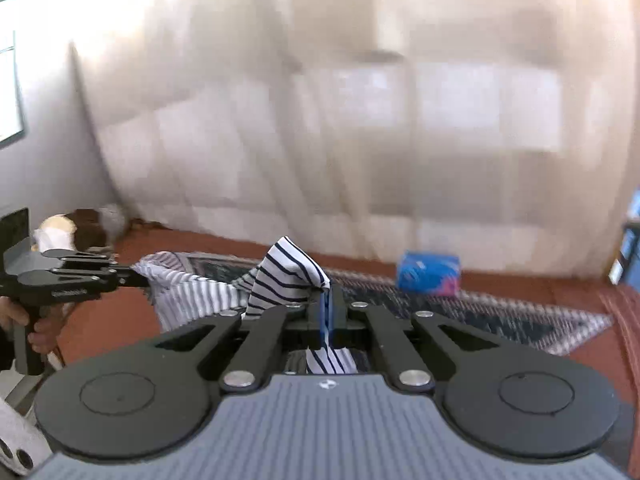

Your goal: Fold clothes

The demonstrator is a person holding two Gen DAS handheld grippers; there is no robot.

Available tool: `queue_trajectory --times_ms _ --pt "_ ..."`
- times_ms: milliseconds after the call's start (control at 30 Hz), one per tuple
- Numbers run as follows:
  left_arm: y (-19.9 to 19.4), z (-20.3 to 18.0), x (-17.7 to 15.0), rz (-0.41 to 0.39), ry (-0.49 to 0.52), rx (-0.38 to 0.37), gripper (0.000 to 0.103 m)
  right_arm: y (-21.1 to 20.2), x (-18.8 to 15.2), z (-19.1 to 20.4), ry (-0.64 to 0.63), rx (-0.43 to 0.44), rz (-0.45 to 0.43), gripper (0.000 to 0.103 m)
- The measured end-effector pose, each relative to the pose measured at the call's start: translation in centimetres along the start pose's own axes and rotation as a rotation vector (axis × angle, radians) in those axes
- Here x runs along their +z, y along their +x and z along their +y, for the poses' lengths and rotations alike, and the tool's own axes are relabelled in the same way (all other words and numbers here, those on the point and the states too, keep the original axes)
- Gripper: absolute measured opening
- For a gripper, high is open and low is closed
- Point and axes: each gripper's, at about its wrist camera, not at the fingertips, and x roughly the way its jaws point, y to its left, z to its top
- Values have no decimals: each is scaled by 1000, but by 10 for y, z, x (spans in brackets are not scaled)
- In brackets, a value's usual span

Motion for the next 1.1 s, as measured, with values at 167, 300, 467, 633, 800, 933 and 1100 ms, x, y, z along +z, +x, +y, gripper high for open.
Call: queue_trajectory --times_ms 167,300,467,633,800,933,1100 --pt "50 21 18 3 -13 86 0 56 27 -11 -51 24 -22 2" --pt "140 65 12 88 -80 148 0 160 24 -34 -24 -66 29 2" --pt "295 128 -46 388 -163 281 27 297 -6 -66 75 -232 150 15" --pt "307 162 -86 507 -190 281 28 347 -54 -75 44 -361 282 31" --pt "287 153 -77 463 -84 164 47 319 -77 -59 43 -283 342 36" --pt "303 149 -79 489 -56 123 49 327 -84 -30 37 -247 368 48" --pt "313 146 -87 498 -66 99 50 367 -99 0 -22 -218 420 53"
